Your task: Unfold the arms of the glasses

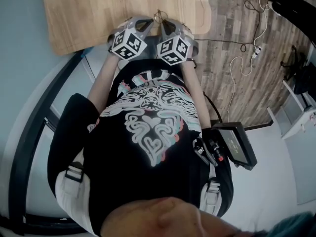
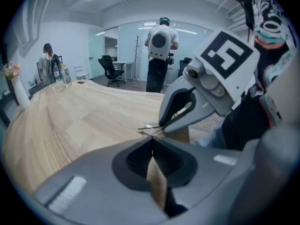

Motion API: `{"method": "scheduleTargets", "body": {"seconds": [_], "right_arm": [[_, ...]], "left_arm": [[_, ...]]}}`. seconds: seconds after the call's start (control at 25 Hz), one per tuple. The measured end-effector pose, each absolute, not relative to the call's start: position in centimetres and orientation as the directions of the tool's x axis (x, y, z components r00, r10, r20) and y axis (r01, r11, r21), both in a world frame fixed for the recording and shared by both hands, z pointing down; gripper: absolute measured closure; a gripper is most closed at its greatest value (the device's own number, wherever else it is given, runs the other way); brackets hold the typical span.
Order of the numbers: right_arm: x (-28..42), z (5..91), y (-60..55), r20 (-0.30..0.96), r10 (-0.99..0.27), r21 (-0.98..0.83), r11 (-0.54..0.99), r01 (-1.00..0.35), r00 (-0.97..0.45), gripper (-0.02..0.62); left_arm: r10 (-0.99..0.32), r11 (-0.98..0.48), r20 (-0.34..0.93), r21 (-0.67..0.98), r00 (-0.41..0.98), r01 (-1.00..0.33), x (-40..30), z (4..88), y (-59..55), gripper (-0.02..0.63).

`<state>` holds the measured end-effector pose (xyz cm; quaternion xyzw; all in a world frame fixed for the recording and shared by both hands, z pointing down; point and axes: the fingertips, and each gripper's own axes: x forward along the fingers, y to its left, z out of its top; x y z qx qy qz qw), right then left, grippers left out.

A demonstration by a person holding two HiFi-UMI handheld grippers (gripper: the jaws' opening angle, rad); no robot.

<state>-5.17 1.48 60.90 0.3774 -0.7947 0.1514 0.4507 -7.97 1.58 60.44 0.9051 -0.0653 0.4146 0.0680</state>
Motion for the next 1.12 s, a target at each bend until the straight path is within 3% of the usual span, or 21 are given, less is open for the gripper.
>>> {"method": "scheduleTargets", "body": {"seconds": [0.6,1.12], "right_arm": [[-5.8,59.6,0.9,0.798,-0.489,0.122,0.704,-0.699,-0.353,0.594],[-4.8,54.7,1.3,0.558,-0.619,0.025,0.678,-0.735,-0.553,0.594]], "left_arm": [[-0.044,-0.994,0.783,0.029,0.621,-0.107,-8.1,60.6,1.1,0.615],[0.033,-0.985,0.829,-0.067,0.559,0.158,-5.8,61.0,2.2,0.610]]}}
